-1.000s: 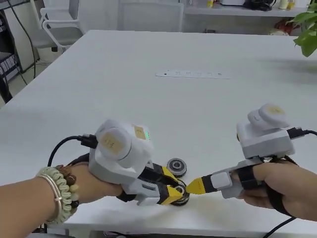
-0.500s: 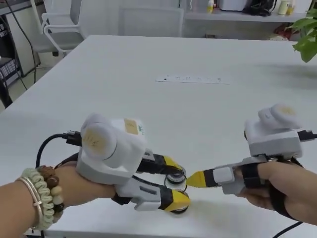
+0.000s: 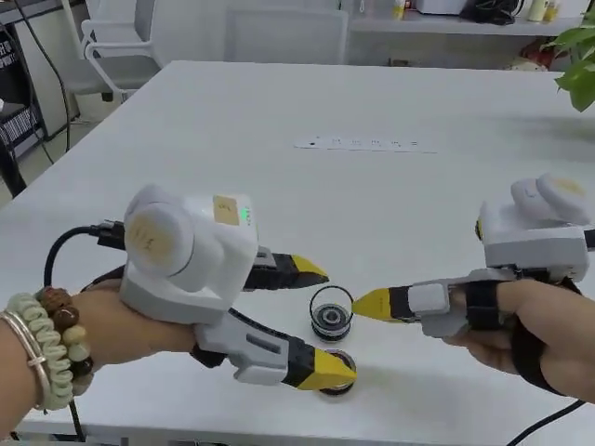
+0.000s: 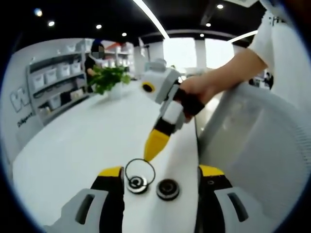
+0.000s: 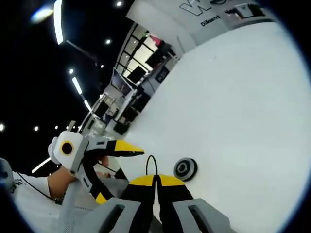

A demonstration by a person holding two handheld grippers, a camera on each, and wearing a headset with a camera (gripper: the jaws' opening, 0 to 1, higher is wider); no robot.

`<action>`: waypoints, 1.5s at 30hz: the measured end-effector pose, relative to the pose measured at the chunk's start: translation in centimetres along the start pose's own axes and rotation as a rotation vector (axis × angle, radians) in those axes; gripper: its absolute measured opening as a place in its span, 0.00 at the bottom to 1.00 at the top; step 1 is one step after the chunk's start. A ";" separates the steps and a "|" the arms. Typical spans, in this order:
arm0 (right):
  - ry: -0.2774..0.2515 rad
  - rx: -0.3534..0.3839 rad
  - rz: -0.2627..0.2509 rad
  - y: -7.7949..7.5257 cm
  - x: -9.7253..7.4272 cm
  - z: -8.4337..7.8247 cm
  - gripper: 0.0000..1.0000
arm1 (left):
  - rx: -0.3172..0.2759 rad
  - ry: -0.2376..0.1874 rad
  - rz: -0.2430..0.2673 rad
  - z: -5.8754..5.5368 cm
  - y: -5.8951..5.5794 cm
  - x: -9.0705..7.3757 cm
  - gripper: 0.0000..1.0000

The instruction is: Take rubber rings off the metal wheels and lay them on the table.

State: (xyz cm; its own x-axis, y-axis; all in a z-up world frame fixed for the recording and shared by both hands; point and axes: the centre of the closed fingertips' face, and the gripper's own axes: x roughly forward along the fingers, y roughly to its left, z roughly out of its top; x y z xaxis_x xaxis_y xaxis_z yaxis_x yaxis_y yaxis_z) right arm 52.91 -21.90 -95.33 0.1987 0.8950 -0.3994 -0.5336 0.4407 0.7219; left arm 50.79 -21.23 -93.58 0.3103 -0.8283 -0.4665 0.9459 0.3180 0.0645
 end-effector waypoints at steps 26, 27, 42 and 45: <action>0.006 -0.120 0.069 3.5 1.1 1.2 0.00 | -0.230 -0.045 0.239 -4.2 1.5 -9.9 0.85; 0.012 -0.129 0.077 3.8 1.3 1.2 0.00 | -0.236 -0.044 0.241 -4.4 1.4 -9.8 0.85; 0.186 -0.303 0.039 4.8 4.1 -0.7 0.00 | -0.252 -0.048 0.275 -4.5 1.7 -9.4 0.97; 0.213 -0.319 0.026 4.6 4.9 -1.1 0.00 | -0.236 -0.020 0.279 -5.0 1.7 -9.4 0.98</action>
State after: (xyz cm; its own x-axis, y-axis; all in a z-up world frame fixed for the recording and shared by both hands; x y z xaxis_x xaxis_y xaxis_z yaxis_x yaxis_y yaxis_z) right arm 50.51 -15.54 -94.61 0.0246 0.8564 -0.5158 -0.7719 0.3441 0.5345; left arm 48.98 -10.62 -93.45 0.5575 -0.7028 -0.4420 0.7772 0.6289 -0.0198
